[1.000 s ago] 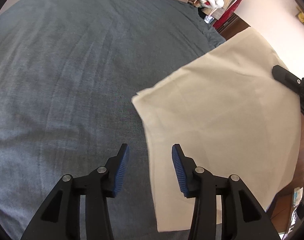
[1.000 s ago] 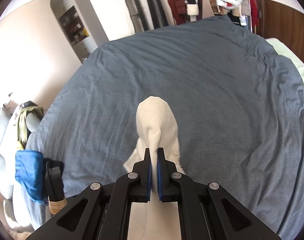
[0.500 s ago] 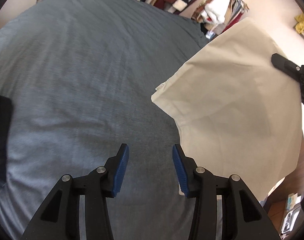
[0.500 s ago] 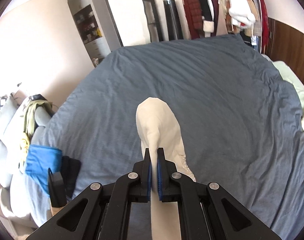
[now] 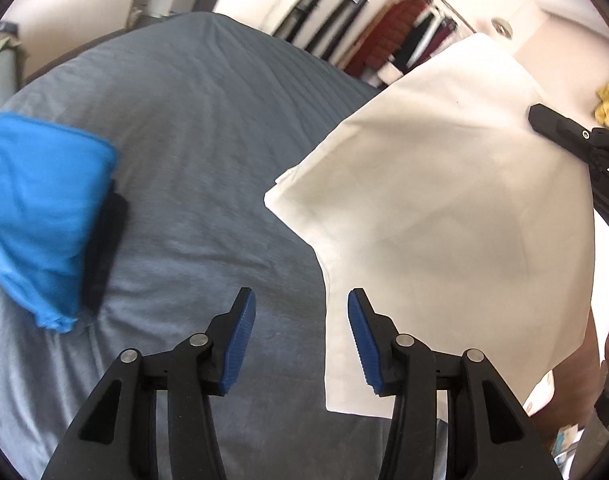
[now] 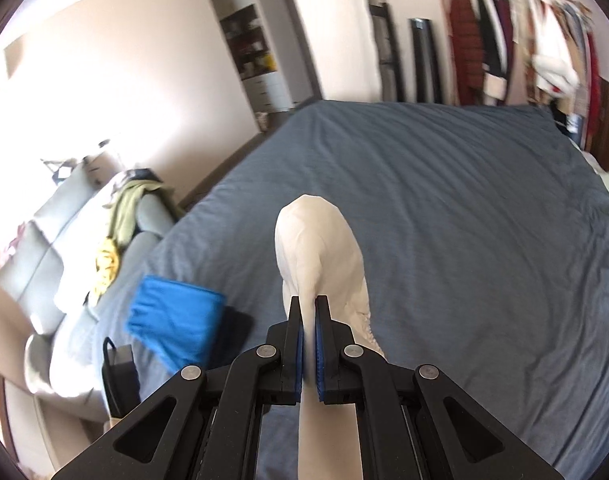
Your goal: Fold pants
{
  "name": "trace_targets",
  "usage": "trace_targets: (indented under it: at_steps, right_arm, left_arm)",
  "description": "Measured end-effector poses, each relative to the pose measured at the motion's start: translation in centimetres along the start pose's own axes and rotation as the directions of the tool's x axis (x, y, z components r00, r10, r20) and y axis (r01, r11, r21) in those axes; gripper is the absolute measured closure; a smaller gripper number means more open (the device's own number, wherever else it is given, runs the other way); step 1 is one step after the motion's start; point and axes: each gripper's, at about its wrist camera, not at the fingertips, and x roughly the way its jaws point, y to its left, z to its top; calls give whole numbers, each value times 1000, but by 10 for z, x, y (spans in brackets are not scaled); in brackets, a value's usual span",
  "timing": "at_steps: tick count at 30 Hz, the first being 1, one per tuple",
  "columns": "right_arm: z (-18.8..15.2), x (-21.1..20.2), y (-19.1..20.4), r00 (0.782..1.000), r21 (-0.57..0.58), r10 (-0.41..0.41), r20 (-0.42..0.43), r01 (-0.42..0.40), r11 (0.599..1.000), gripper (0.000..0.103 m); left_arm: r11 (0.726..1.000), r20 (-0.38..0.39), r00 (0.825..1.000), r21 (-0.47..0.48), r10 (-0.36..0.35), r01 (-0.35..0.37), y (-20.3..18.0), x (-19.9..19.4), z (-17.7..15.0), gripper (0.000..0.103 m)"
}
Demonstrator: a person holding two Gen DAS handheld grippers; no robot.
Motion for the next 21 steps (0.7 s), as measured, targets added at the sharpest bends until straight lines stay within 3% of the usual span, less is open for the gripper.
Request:
trace_targets:
  at_steps: [12, 21]
  right_arm:
    - [21, -3, 120, 997, -68, 76, 12, -75, 995, 97]
    - [39, 32, 229, 990, -94, 142, 6, -141, 986, 97]
  left_arm:
    - [999, 25, 999, -3, 37, -36, 81, -83, 22, 56]
    - [996, 81, 993, -34, 88, -85, 180, -148, 64, 56]
